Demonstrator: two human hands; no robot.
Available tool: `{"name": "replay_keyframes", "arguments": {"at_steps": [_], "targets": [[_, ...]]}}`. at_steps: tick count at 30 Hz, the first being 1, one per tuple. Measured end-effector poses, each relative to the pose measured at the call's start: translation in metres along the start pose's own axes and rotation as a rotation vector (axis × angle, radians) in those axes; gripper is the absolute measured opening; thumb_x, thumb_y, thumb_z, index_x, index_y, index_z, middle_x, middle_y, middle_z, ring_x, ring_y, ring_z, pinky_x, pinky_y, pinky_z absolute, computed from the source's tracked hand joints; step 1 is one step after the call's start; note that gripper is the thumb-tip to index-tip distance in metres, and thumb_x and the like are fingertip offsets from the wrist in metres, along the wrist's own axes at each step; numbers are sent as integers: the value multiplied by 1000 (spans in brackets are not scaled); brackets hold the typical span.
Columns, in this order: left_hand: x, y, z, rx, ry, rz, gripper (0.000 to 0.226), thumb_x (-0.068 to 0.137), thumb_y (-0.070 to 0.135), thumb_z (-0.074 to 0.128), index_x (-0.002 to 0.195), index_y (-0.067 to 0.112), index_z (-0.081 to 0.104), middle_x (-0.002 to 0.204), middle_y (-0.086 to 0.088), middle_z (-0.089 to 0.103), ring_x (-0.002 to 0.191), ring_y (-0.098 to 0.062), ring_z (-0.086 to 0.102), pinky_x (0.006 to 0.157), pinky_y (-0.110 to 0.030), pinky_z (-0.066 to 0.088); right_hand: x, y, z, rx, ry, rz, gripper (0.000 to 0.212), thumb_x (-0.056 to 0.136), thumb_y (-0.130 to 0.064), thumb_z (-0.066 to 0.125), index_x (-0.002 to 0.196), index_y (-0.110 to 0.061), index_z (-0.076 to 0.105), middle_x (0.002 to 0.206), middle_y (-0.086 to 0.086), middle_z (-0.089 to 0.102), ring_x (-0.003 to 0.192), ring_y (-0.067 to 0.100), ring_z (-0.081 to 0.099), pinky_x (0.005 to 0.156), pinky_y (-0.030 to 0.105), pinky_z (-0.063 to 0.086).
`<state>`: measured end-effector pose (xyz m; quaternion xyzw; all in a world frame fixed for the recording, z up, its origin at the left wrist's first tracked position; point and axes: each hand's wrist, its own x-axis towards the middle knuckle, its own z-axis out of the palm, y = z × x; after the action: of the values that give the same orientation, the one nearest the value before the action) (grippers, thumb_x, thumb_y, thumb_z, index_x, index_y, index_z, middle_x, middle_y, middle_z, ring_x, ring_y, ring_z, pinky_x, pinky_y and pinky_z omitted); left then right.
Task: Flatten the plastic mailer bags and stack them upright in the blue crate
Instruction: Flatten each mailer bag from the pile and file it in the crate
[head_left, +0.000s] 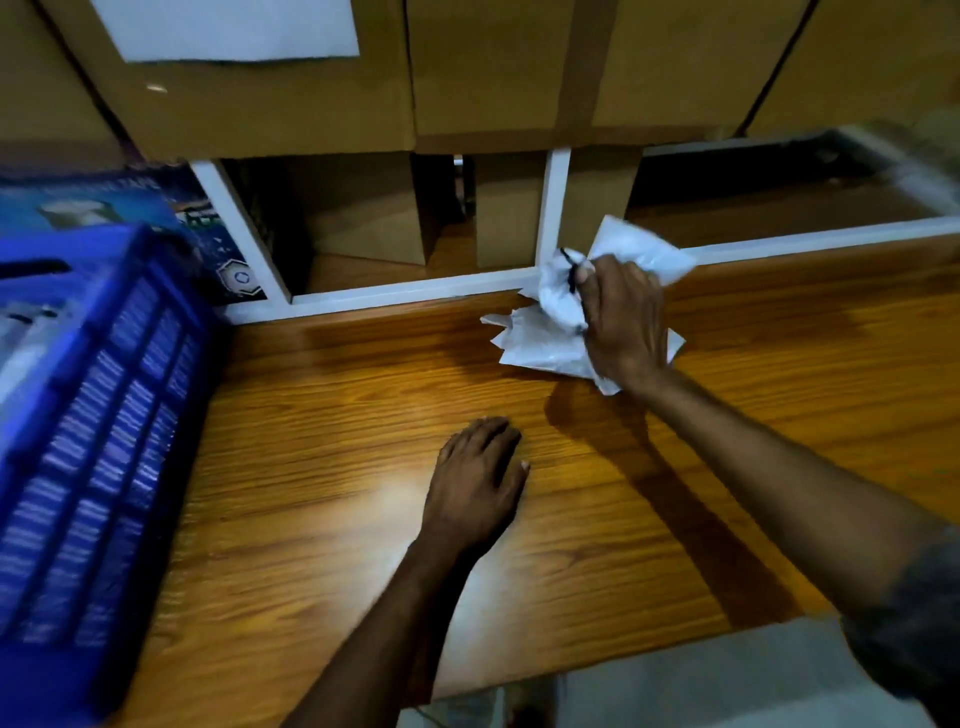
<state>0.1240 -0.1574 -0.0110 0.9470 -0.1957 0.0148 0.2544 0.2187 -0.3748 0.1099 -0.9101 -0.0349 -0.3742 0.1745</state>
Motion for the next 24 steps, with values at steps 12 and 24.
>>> {"name": "replay_keyframes", "arguments": {"at_steps": [12,24], "targets": [[-206,-96,-91,-451,390,-309,32,103,48,50,113,26,71,107,12,73,102,-7,69,86,-32,56,-236,-208,-34,173,-641,203,65,101,-65,20,118,-21,64,115,4,64,109,29,57,92,44,47],[-178,-81,-107,-446,178,-476,41,91,58,64,125,36,60,95,14,70,89,-13,69,80,-39,57,-249,-203,-37,-202,-714,136,48,104,-43,44,149,-27,44,157,-2,40,142,24,34,105,47,31]]}}
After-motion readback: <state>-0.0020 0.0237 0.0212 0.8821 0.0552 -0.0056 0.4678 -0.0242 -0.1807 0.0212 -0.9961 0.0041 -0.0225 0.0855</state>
